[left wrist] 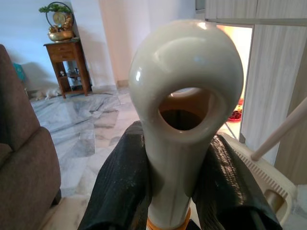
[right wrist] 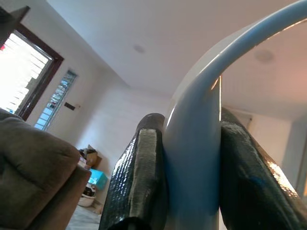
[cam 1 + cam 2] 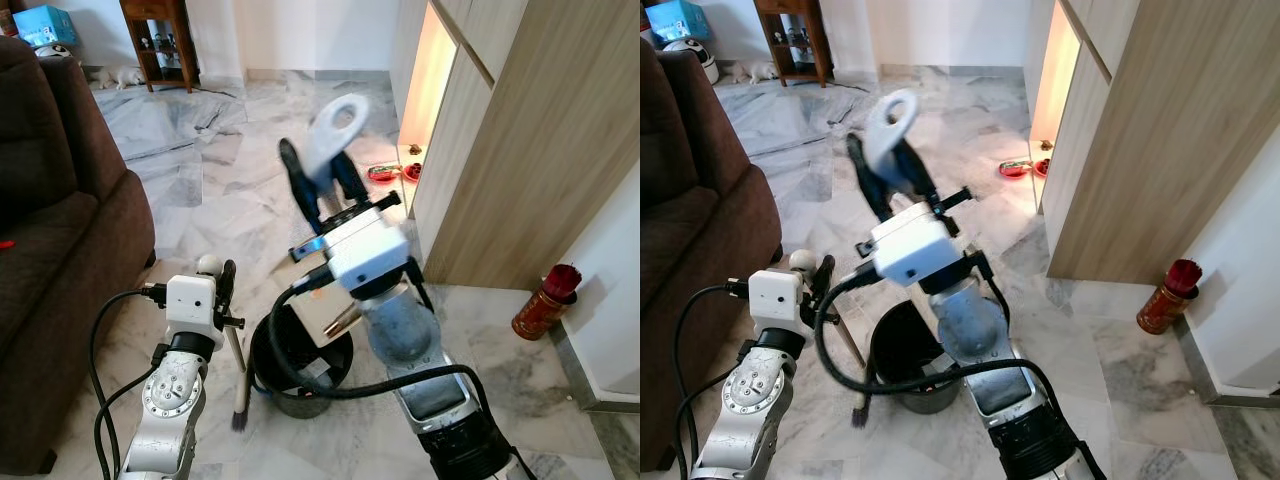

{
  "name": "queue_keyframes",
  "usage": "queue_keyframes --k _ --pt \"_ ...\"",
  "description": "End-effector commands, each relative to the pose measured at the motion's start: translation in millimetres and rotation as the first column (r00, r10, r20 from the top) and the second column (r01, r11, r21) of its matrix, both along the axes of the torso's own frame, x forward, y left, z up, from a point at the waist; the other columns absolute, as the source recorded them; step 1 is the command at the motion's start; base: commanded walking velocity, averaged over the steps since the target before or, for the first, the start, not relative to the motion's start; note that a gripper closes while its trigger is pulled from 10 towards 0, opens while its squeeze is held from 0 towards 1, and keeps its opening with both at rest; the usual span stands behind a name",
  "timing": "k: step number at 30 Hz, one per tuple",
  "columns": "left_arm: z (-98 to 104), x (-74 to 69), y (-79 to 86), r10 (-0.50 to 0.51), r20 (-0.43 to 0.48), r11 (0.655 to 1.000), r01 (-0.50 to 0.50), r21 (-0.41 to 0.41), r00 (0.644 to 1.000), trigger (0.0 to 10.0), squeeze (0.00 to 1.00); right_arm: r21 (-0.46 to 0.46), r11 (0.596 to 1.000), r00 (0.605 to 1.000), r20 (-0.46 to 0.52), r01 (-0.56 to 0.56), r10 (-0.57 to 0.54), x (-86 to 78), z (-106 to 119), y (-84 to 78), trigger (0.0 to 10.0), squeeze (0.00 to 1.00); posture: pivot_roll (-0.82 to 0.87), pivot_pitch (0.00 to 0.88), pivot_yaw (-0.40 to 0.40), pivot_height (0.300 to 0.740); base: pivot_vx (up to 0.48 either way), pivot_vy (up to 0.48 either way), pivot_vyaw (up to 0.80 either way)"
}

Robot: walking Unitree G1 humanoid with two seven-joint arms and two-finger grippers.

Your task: Sweep floor

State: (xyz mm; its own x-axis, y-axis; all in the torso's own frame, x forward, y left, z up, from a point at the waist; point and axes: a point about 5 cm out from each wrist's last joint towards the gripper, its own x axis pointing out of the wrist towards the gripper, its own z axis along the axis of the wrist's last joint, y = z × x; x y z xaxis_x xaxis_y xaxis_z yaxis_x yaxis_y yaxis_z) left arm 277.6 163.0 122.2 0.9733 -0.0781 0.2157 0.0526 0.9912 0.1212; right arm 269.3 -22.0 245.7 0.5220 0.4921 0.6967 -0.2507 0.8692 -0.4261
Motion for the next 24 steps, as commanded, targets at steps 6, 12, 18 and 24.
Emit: queue_keyframes --k 6,12,18,24 --pt "12.1 1.7 -3.3 -0.016 0.067 1.000 0.017 -0.005 0.998 10.0 0.00 0.017 0.999 0.993 0.110 -0.036 0.034 -12.4 16.4 1.8 10.0 0.00 0.14 0.062 0.007 0.740 0.000 0.000 0.00" --pt "12.3 1.9 -3.3 -0.016 0.069 1.000 0.016 -0.005 0.997 10.0 0.00 -0.025 0.999 0.989 0.148 -0.025 0.029 -15.1 16.8 4.4 10.0 0.00 0.14 0.059 0.006 0.740 0.000 0.000 0.00" --pt "12.3 2.4 -3.9 -0.018 0.069 1.000 0.018 -0.006 0.997 10.0 0.00 -0.037 0.999 0.991 0.131 -0.034 0.039 -15.0 12.9 7.4 10.0 0.00 0.14 0.059 0.006 0.740 0.000 0.000 0.00" --pt "12.4 2.9 -3.8 -0.016 0.070 1.000 0.017 -0.006 0.997 10.0 0.00 -0.005 0.999 0.995 0.097 -0.037 0.037 -11.9 13.3 5.3 10.0 0.00 0.14 0.057 0.005 0.740 0.000 0.000 0.00"
